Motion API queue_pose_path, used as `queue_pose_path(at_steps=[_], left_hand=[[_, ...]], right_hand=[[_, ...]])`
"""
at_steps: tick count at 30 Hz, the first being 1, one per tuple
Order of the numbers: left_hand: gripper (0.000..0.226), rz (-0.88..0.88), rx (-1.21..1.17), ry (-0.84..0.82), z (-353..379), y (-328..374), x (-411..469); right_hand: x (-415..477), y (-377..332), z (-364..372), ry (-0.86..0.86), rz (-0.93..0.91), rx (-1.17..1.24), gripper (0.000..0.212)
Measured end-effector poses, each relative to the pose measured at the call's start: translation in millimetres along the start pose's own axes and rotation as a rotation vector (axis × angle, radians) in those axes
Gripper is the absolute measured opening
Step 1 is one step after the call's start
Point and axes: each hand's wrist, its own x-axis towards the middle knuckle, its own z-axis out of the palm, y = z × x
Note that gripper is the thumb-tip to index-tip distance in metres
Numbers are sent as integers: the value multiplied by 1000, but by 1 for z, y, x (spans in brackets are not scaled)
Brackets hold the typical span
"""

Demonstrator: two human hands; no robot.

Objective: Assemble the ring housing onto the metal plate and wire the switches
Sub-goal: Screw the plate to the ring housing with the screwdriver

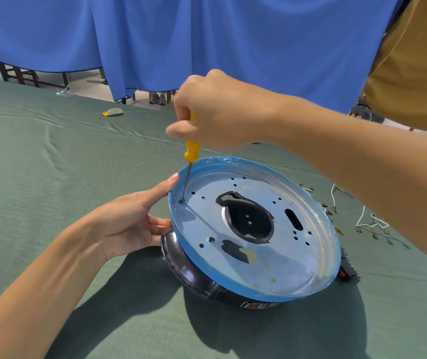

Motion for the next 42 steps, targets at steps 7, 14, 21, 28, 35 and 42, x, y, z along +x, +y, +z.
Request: queue_pose_path(at_steps=[7,14,21,28,35,42], left_hand=[[58,3,18,3,0,0,0],[63,-2,24,14,-1,-1,0],[56,8,4,4,-1,-1,0],[58,6,6,19,1,-1,0],[58,4,17,18,1,-1,-1],[59,2,20,12,-1,-1,0]], right_hand=[[-11,3,-13,-185,-4,-8,25],[-10,3,-14,-232,50,27,36],[-4,5,4,-79,-12,-53,29],[-7,2,-9,-33,-71,73,22],[-4,-1,-7,-160,-17,-23,27],[-7,-7,-5,-133,31,-23,30]])
